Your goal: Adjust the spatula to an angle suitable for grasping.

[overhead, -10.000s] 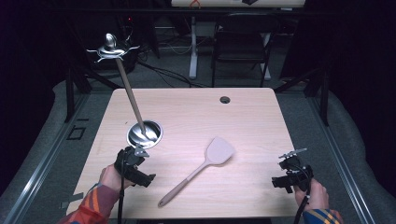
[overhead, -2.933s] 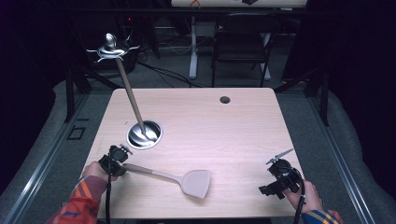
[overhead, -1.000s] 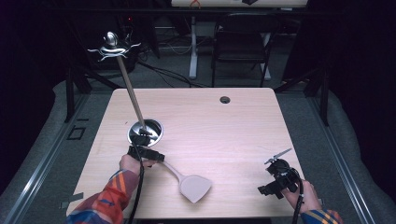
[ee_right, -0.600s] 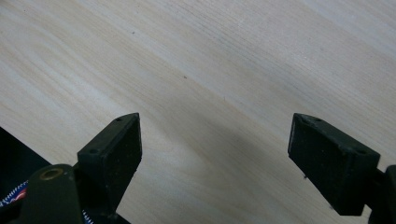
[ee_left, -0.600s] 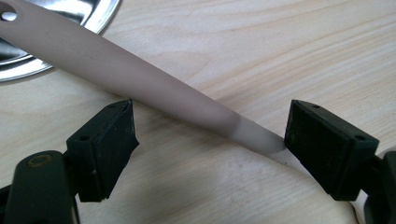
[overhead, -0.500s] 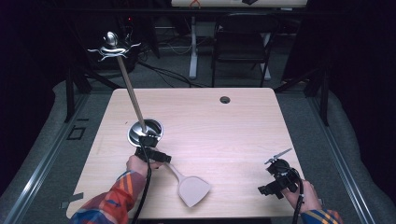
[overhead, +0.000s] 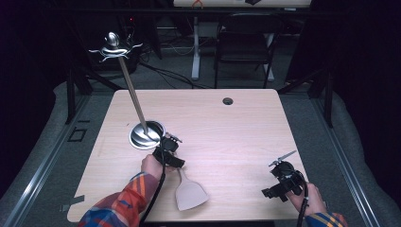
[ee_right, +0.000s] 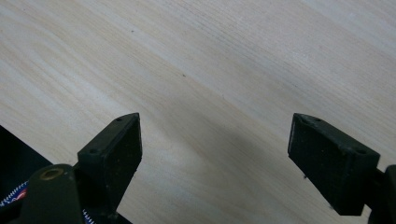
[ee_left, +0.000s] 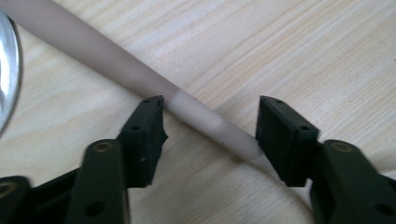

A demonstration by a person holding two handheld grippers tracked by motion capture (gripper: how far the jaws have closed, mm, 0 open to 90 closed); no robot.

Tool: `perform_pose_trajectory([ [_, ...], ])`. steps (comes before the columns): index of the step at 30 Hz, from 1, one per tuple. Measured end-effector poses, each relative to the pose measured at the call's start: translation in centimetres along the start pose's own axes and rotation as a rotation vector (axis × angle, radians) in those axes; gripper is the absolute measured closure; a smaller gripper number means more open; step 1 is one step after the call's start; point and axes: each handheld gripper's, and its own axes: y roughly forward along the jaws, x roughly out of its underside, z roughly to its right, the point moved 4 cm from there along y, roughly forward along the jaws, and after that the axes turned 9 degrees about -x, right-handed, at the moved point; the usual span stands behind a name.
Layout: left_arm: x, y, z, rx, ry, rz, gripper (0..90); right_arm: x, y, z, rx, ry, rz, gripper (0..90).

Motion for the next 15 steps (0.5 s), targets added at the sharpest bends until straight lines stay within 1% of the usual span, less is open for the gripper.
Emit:
perform_pose_trajectory([
  [2,-0.15,-0.18,0.09,-0.008,0.028,0.008,50.3,-0.01,0.01,0.00,-0.002,0.000,0.001,17.5],
  [4,-0.27,-0.22,0.17,-0.010,0.042,0.002,52.3,-0.03,0.04,-0.04,-0.010,-0.002,0.001,17.5],
  [5,-0.36,-0.24,0.07,-0.005,0.040,-0.009,52.3,-0.03,0.04,-0.06,-0.010,-0.001,0.001,17.5],
  [6,-0.38,-0.29,-0.03,0.002,0.027,-0.023,52.3,-0.03,0.07,-0.10,-0.009,0.003,0.007,17.5],
  [7,-0.36,-0.27,-0.16,0.003,0.027,-0.021,52.1,-0.04,0.07,-0.14,-0.015,0.002,0.008,17.5],
  [8,-0.30,-0.29,-0.19,-0.001,0.017,-0.023,51.9,-0.04,0.07,-0.14,-0.015,0.002,0.008,17.5],
  [10,-0.23,-0.25,-0.30,-0.019,-0.008,-0.029,44.9,0.01,-0.01,-0.09,-0.004,0.000,-0.001,17.5],
  [11,-0.18,-0.20,-0.36,-0.021,-0.017,-0.027,42.4,0.01,0.00,-0.11,-0.003,0.004,0.003,17.5],
  [12,-0.12,-0.18,-0.39,-0.024,-0.026,-0.030,40.7,0.02,0.13,-0.20,-0.001,0.018,0.024,17.5],
  [13,-0.10,-0.14,-0.41,-0.027,-0.036,-0.032,38.7,0.02,0.12,-0.20,-0.002,0.017,0.023,17.5],
  [14,-0.08,-0.18,-0.41,-0.032,-0.040,-0.034,37.4,0.03,0.11,-0.17,-0.009,0.013,0.020,17.5],
  [15,-0.03,-0.20,-0.45,-0.036,-0.040,-0.039,36.2,0.03,-0.03,-0.07,-0.007,0.000,-0.001,17.5],
])
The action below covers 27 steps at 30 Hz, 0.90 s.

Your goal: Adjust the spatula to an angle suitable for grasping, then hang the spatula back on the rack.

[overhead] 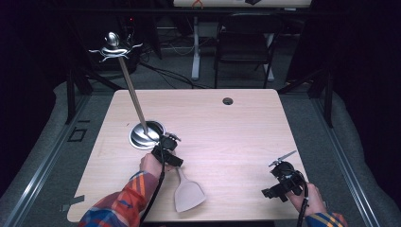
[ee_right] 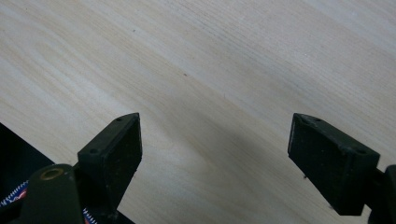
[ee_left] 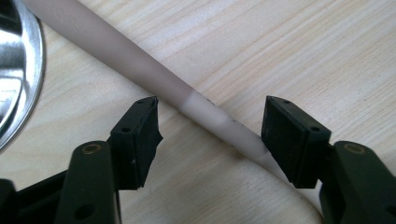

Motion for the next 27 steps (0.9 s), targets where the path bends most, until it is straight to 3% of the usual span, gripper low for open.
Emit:
perform_pose_trajectory([
  [1,0.1,0.0,-0.1,-0.002,-0.002,-0.005,34.2,0.0,0.2,-0.1,0.002,0.014,0.023,17.5],
  [9,0.5,0.2,-0.7,-0.006,-0.069,-0.045,21.0,0.0,0.0,0.0,-0.005,-0.001,-0.001,17.5],
  [10,0.6,0.2,-0.8,-0.013,-0.072,-0.049,18.7,0.0,0.3,-0.2,-0.003,0.025,0.043,17.5],
  [14,0.7,0.2,-0.9,0.001,-0.088,-0.047,14.7,0.0,0.0,-0.1,-0.008,-0.003,-0.001,17.5],
  [17,0.6,0.7,-0.5,0.032,-0.084,-0.061,16.5,0.0,0.1,-0.1,-0.008,0.006,0.016,17.5],
  [19,0.7,1.3,0.0,0.063,-0.074,-0.084,20.0,0.0,0.0,-0.1,-0.003,-0.003,-0.001,17.5],
  [20,0.7,1.2,0.1,0.054,-0.057,-0.071,22.9,0.0,0.1,-0.2,0.003,0.008,0.020,17.5],
  [23,0.7,1.0,0.5,0.067,-0.032,-0.057,36.3,-0.1,0.1,-0.1,-0.013,0.000,0.012,17.5],
  [27,0.6,0.9,0.2,0.102,-0.019,-0.052,39.1,0.0,0.1,-0.1,-0.013,0.001,0.006,17.5],
])
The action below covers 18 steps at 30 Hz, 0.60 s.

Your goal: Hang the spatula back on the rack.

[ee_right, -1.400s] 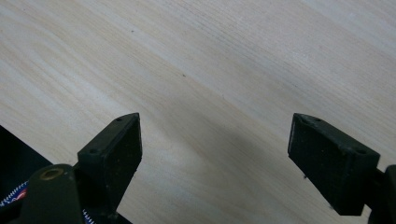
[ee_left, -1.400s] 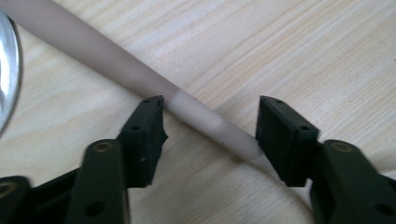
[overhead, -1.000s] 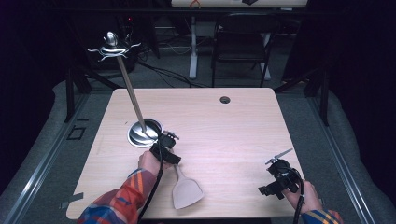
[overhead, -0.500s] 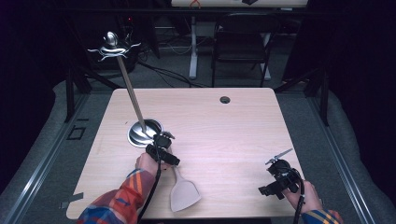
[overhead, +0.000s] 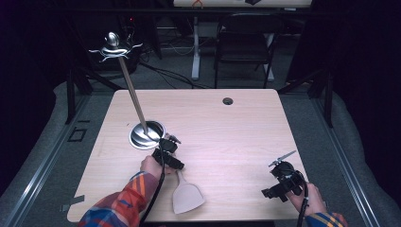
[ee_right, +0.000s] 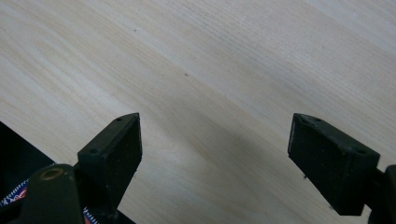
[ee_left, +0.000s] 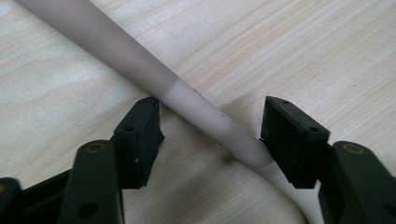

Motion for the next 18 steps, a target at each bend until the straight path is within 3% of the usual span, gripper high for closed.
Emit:
perform_pose_trajectory([
  [2,-0.08,-0.19,0.02,0.033,0.000,-0.001,43.5,0.07,0.07,-0.02,-0.001,0.010,0.014,17.5],
  [6,-0.25,-0.41,0.01,0.033,0.028,0.012,52.7,0.14,-0.13,0.16,0.010,-0.008,-0.014,17.5],
  [10,-0.29,-0.28,-0.08,0.045,0.055,-0.010,59.3,0.10,-0.05,0.10,0.011,-0.003,-0.002,17.5],
  [18,-0.68,-0.24,-0.51,0.029,0.095,-0.024,61.8,0.08,-0.05,0.04,0.008,-0.002,-0.004,17.5],
])
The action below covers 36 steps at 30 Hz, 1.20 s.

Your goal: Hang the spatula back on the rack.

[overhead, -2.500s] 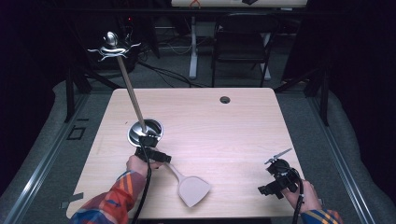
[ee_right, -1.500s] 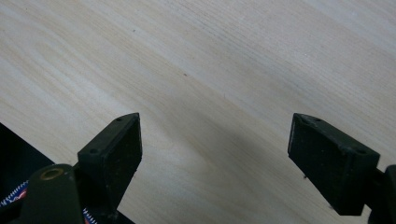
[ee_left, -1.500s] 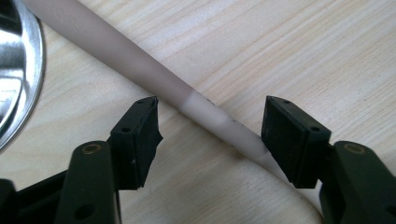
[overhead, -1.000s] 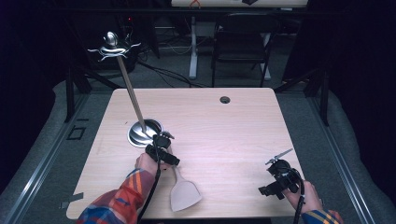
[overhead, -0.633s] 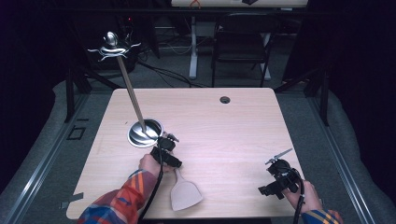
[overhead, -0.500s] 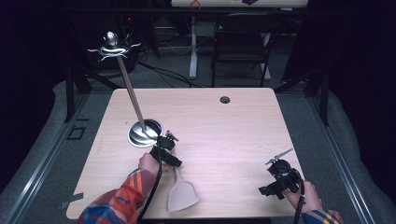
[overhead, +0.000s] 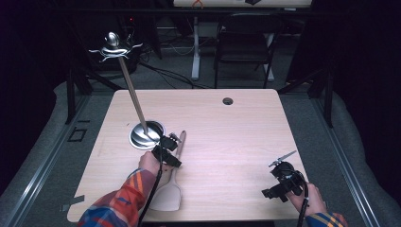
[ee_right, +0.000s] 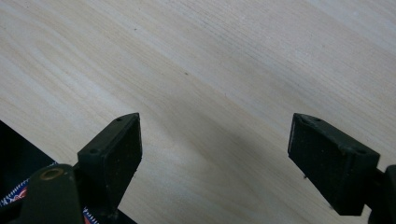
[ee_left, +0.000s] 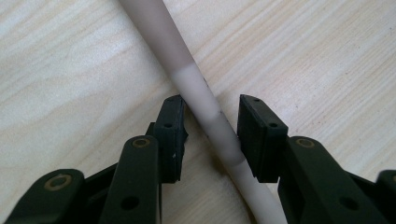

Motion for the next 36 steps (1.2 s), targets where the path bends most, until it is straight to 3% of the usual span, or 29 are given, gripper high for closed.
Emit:
perform_pose_trajectory([
  [6,-1.0,0.6,0.3,-0.028,0.009,0.013,61.6,-0.1,0.0,0.0,0.004,-0.009,-0.004,17.5],
  [7,-1.1,0.6,0.4,-0.030,0.012,0.008,62.5,0.0,0.2,-0.1,0.000,0.003,0.016,17.4],
  [16,-1.4,0.3,1.0,-0.013,0.040,0.019,68.9,0.0,0.0,0.0,-0.003,-0.006,-0.001,17.5],
  [22,-1.5,-1.4,0.6,-0.008,0.042,0.091,77.6,0.0,0.1,0.0,-0.001,-0.001,0.010,17.5],
  [31,-1.2,-3.4,-0.2,0.005,0.017,0.162,77.7,0.0,0.1,0.0,0.005,-0.007,0.009,17.5],
  [32,-1.0,-4.2,-0.4,0.005,0.014,0.189,77.7,0.0,0.2,-0.1,0.000,0.001,0.023,17.4],
  [35,-0.8,-4.9,-0.6,0.000,0.013,0.216,77.7,0.1,-0.1,0.1,0.017,-0.018,-0.009,17.3],
  [36,-0.6,-5.7,-0.9,0.002,0.010,0.248,77.7,0.0,0.0,0.0,0.009,-0.013,0.003,17.2],
])
